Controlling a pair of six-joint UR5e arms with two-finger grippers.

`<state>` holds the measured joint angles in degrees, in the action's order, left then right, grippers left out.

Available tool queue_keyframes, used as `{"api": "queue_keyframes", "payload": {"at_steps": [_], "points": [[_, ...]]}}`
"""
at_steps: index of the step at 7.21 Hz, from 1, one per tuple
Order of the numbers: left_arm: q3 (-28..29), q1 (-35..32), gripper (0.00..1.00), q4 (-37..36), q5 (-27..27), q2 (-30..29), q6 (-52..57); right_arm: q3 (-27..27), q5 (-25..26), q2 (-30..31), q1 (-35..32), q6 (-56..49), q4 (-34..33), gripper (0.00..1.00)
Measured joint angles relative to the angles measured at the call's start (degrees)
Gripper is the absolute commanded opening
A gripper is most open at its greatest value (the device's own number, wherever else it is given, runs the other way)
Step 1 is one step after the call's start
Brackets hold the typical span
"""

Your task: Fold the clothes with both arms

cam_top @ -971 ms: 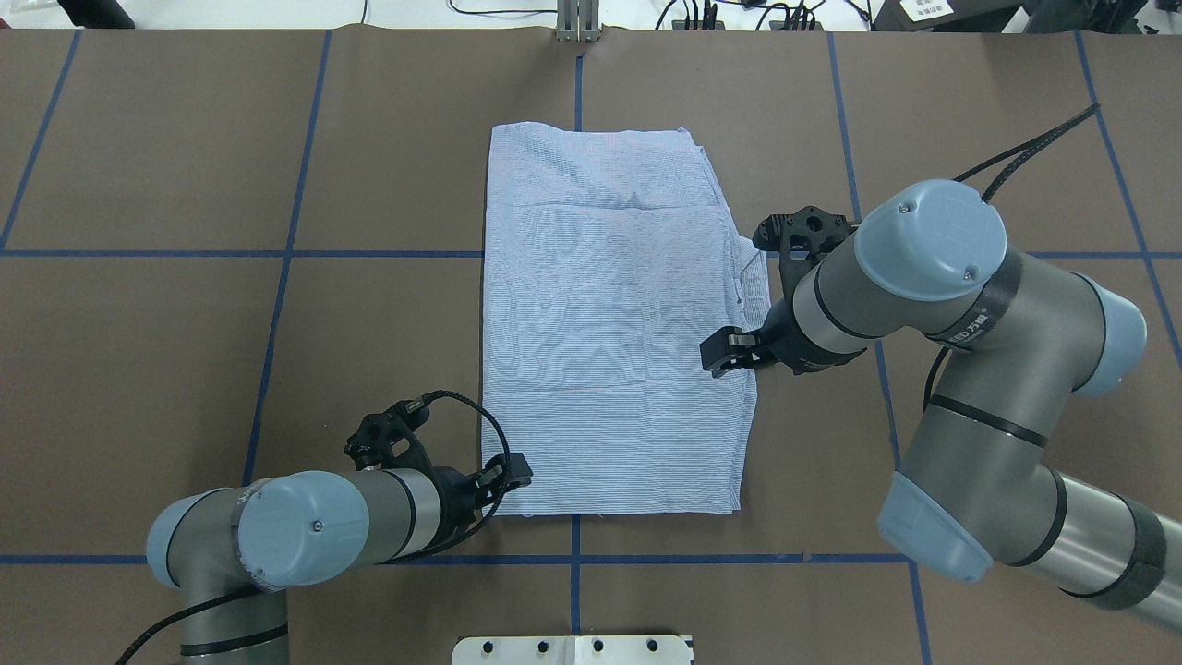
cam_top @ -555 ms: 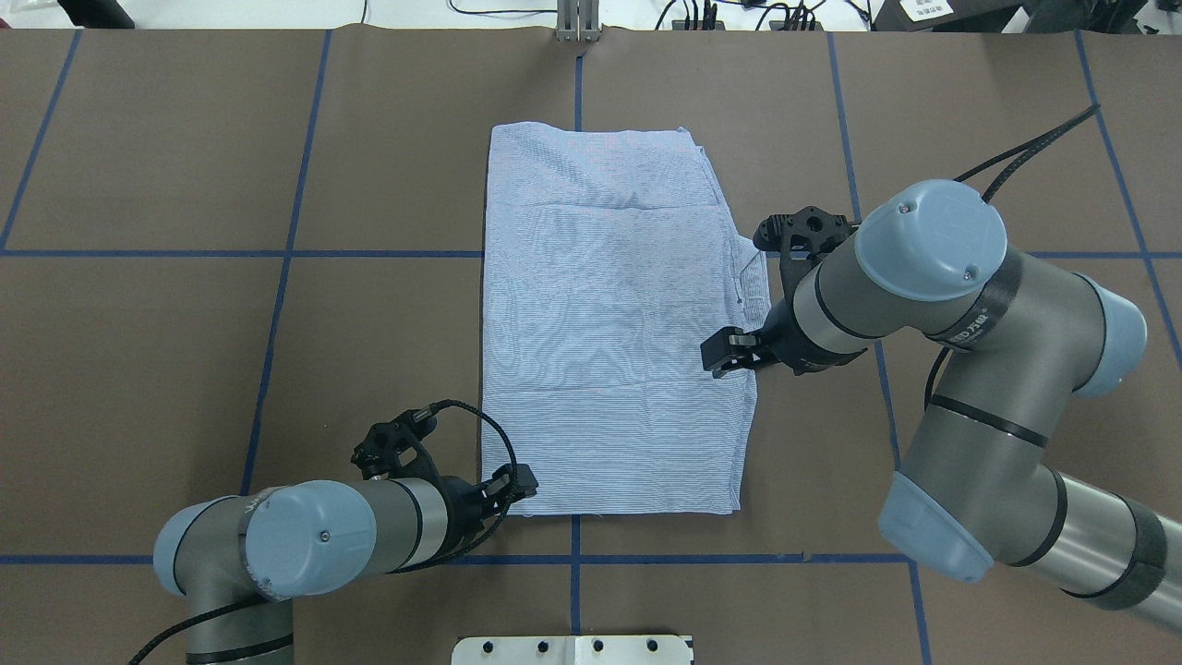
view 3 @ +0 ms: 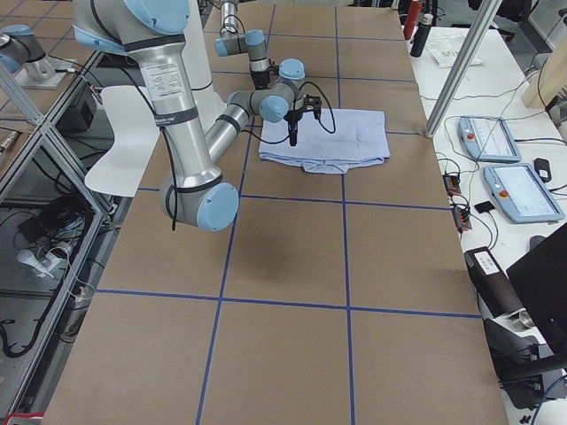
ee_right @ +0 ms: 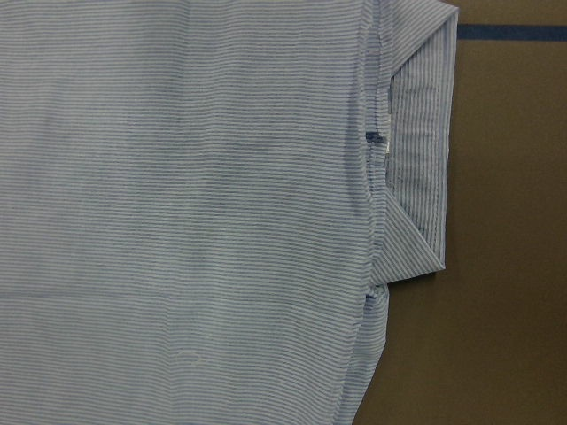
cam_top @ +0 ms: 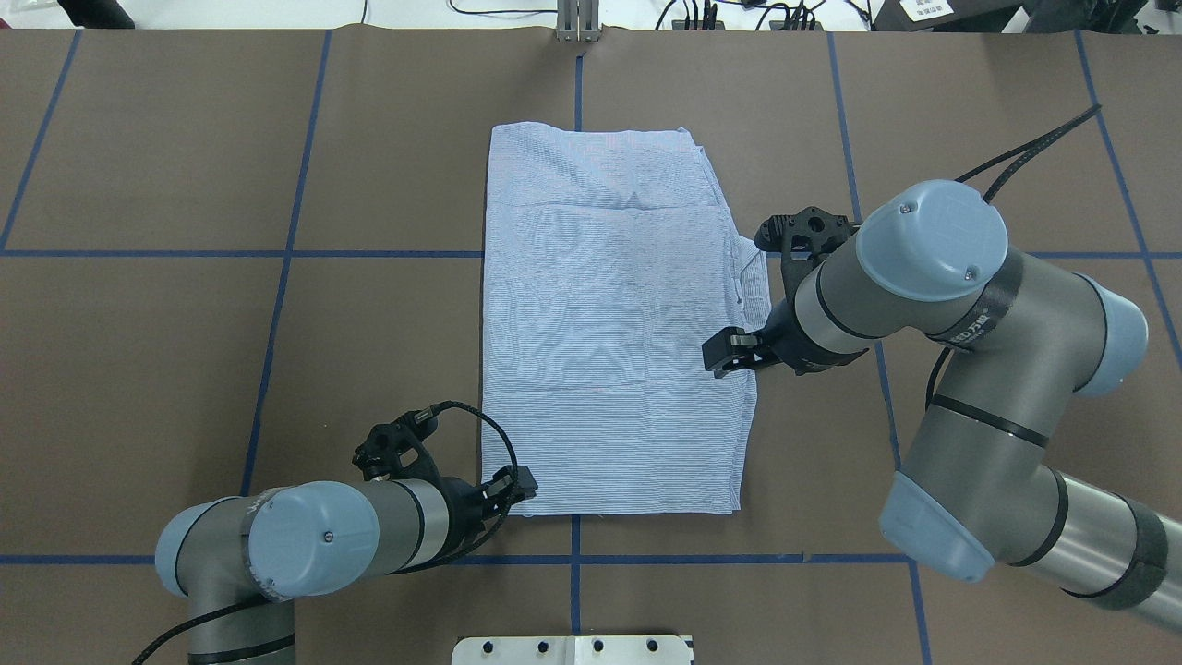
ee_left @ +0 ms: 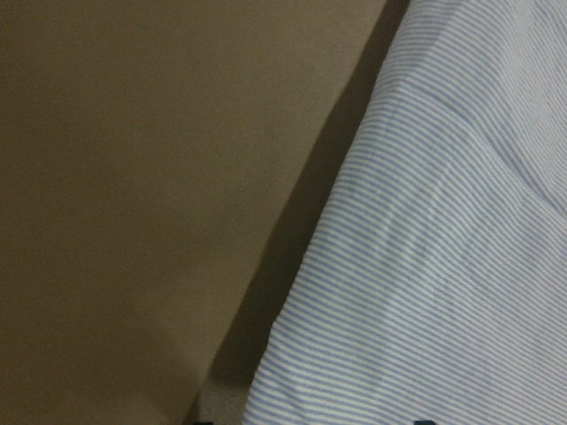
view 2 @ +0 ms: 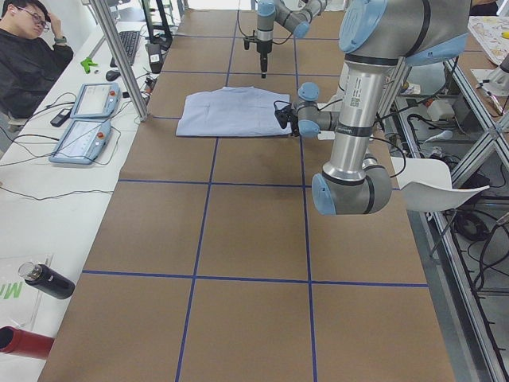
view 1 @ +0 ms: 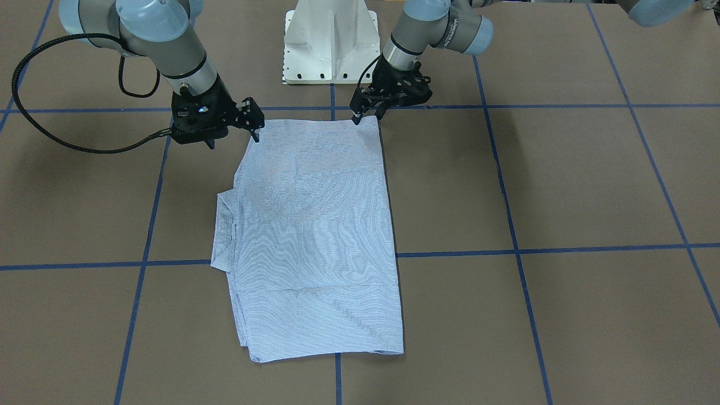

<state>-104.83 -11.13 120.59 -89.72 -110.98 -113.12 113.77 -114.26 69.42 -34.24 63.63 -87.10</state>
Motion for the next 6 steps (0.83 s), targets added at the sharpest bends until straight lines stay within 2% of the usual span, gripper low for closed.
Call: {"api": "queue_keyframes", "payload": {"at_steps": [5,6], "points": [[-0.2,0.0,0.36,-1.1,-0.1,-0.2,0.0,-0.1,0.0,0.1,-0.1,-0.2,-0.1,1.00],[-0.4,0.0,0.21,-1.7,-0.1,-0.2,0.1,-0.1,0.0,0.1,-0.1,-0.2,-0.1,1.00]]}}
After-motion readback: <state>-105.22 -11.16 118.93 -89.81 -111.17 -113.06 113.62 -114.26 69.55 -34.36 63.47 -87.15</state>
